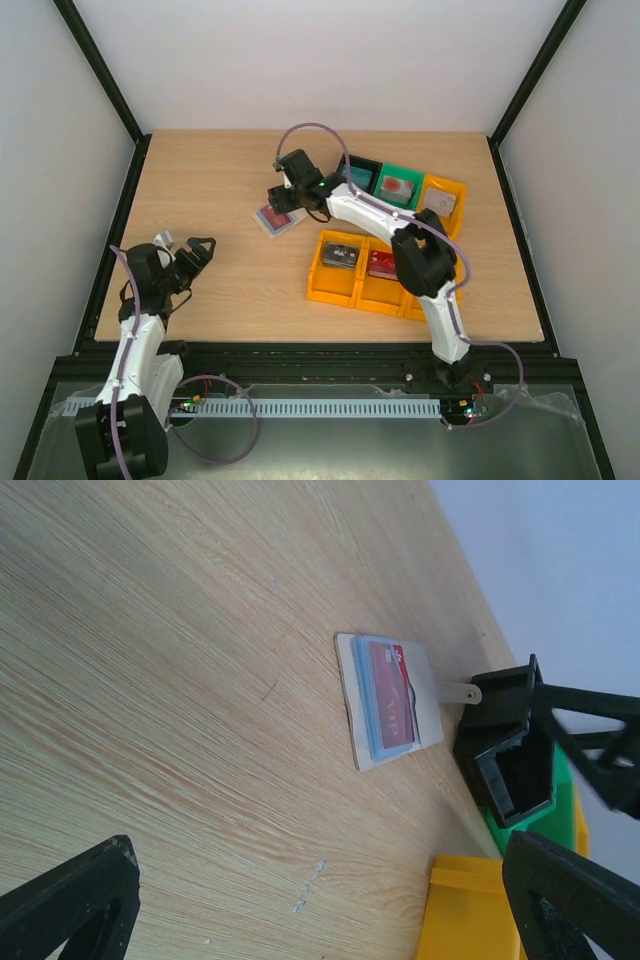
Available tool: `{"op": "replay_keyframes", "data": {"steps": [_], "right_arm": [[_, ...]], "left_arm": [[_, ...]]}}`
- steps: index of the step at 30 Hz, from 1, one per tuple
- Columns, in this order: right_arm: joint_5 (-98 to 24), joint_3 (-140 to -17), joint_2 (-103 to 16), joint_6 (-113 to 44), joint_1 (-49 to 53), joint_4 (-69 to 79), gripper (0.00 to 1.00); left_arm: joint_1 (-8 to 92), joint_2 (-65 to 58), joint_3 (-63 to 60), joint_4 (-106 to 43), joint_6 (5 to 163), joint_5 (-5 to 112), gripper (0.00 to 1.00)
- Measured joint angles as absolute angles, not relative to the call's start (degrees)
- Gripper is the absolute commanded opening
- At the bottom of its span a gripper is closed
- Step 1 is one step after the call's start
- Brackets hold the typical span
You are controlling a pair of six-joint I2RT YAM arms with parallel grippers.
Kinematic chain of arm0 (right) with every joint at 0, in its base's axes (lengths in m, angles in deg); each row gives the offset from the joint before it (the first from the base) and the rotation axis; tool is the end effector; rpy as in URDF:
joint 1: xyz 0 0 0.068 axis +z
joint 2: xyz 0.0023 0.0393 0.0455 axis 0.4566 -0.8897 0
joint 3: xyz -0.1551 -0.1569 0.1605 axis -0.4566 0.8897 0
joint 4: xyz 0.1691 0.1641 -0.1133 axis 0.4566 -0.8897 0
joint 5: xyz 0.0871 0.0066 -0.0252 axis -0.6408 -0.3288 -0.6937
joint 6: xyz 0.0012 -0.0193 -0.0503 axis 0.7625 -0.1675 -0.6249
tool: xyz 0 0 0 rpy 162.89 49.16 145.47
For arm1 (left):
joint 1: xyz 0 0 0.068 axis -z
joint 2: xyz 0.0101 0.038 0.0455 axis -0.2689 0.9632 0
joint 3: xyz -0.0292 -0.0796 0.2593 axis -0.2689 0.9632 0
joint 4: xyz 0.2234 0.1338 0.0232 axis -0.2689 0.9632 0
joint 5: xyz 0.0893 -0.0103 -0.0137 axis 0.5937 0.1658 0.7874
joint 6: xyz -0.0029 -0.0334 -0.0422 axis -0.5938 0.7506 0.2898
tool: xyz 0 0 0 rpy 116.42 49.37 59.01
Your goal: Take the credit cards out of the card holder
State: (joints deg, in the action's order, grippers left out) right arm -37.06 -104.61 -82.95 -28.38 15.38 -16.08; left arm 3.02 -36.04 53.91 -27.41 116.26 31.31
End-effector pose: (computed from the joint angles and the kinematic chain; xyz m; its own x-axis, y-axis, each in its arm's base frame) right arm 0.3565 0.3333 0.2482 -0.6350 -0.2756 -0.7217 -0.6127 0.7486 0.2533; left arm 0.1654 0.0183 0.1891 -0.5086 -0.7266 -0.4619 -0.1447 0.6010 -0.7861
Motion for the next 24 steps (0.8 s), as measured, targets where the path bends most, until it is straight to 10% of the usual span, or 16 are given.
{"op": "replay_keyframes", "data": {"steps": [24], "right_arm": [[-52.8,-121.9,-104.6,-28.7,19.2,-25.7,0.53]], "left_arm": [[11.2,-7.0,55.6,-51.9,131.1,30.7,0.99]]}}
